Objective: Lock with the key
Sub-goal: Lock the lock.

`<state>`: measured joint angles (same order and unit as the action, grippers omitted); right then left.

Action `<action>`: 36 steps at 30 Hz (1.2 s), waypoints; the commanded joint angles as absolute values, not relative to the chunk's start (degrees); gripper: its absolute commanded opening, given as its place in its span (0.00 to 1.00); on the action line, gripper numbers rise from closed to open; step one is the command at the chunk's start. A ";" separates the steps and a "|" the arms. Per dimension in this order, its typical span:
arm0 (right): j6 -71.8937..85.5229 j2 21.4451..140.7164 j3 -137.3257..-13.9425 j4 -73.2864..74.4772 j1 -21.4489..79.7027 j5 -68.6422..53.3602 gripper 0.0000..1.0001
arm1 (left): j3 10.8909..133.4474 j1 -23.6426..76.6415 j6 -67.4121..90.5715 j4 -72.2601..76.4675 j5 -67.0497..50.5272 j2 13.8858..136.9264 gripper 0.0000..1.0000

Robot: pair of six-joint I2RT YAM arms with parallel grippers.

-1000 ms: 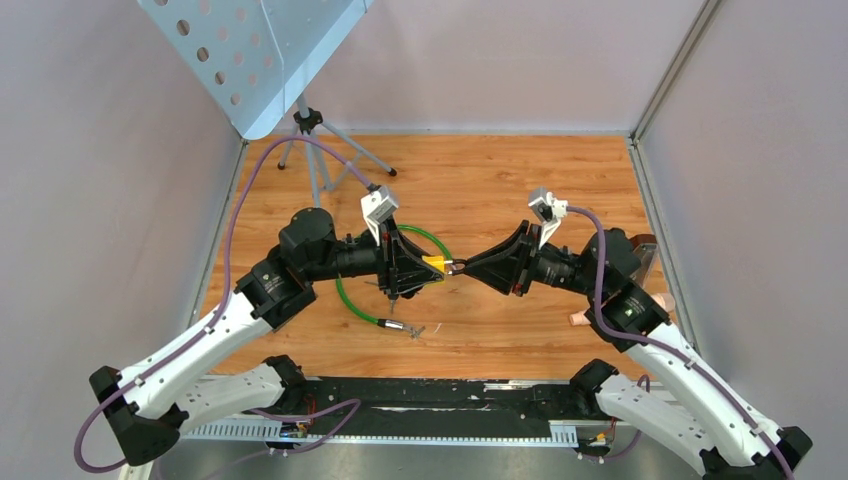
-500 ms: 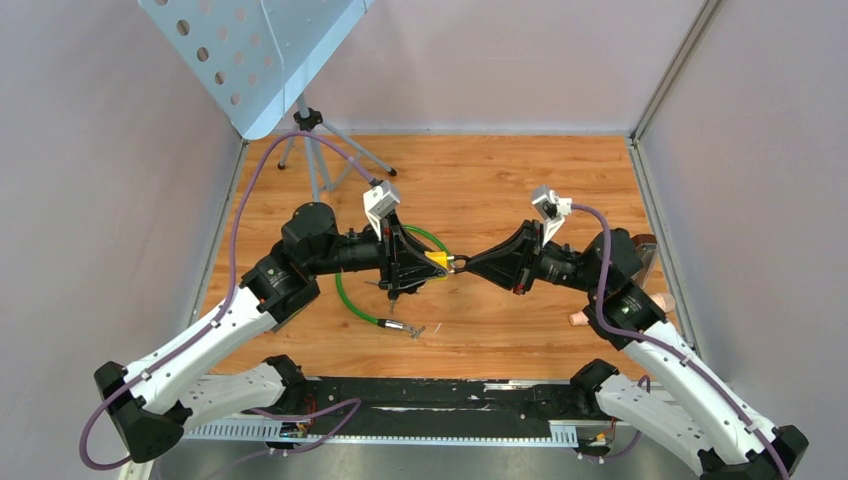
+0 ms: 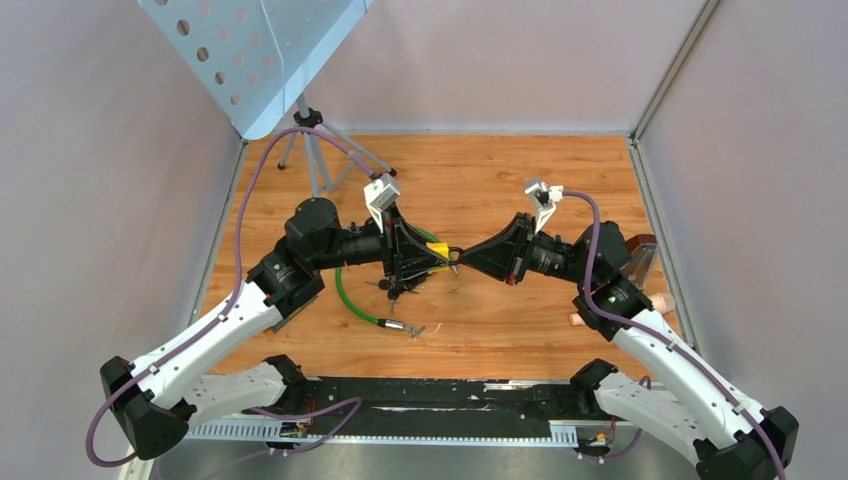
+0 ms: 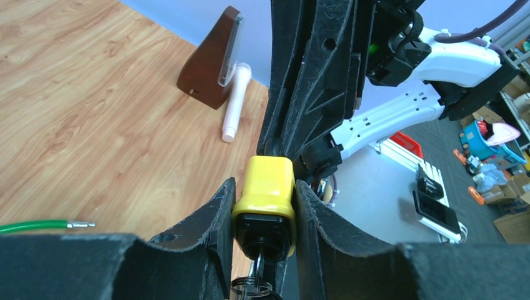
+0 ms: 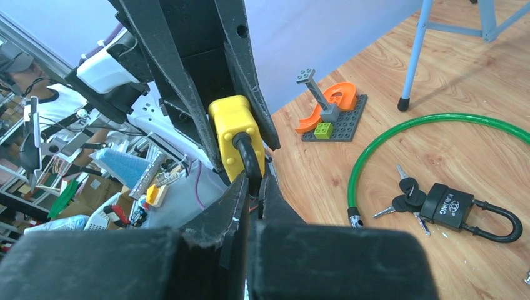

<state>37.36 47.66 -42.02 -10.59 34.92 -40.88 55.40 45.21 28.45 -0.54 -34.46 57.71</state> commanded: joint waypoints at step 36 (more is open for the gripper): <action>55.69 40.05 -35.57 -11.68 44.47 -3.86 0.74 | 50.41 47.37 47.84 7.64 -10.53 50.23 0.00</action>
<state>50.11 40.45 -36.45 -6.68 44.18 -5.26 50.57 47.18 42.59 2.94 -15.31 52.99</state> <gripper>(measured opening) 0.727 0.407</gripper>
